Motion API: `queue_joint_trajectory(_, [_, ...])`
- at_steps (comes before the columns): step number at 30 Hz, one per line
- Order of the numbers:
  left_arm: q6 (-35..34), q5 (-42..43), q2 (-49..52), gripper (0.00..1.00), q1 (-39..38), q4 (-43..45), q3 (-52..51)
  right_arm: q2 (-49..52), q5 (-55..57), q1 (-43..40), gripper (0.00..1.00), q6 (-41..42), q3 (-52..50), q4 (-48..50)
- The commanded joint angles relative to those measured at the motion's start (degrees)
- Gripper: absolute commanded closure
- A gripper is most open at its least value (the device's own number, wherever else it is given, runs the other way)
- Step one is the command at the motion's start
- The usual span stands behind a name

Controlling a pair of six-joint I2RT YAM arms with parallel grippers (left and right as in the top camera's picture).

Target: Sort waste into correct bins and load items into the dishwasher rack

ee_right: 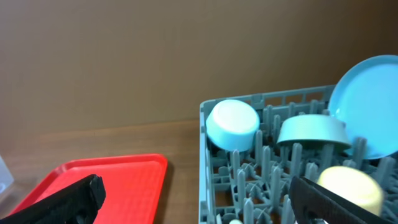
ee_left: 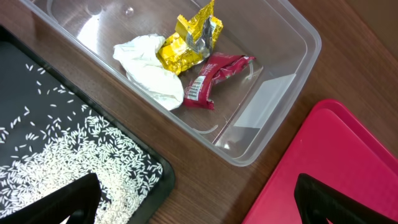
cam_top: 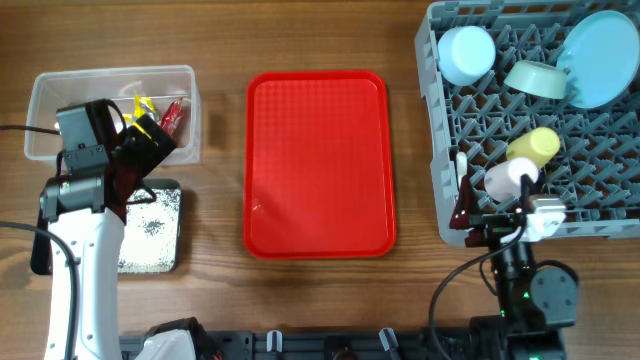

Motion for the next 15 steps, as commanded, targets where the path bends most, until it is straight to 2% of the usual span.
queue_joint_trajectory(1, [0.07, -0.76, 0.22, 0.00, 0.31, 0.13, 0.83, -4.66, -2.27, -0.28, 0.00, 0.68, -5.79, 2.91])
queue_joint_trajectory(10, [0.07, -0.76, 0.22, 0.00, 0.31, 0.13, 0.83, -5.44, -4.59, -0.33, 0.00, 1.36, -11.91, 7.50])
queue_joint_trajectory(15, [0.07, -0.76, 0.22, 0.00, 0.31, 0.13, 0.83, -5.44, -4.52, -0.33, 0.00, 1.27, -11.82, 7.32])
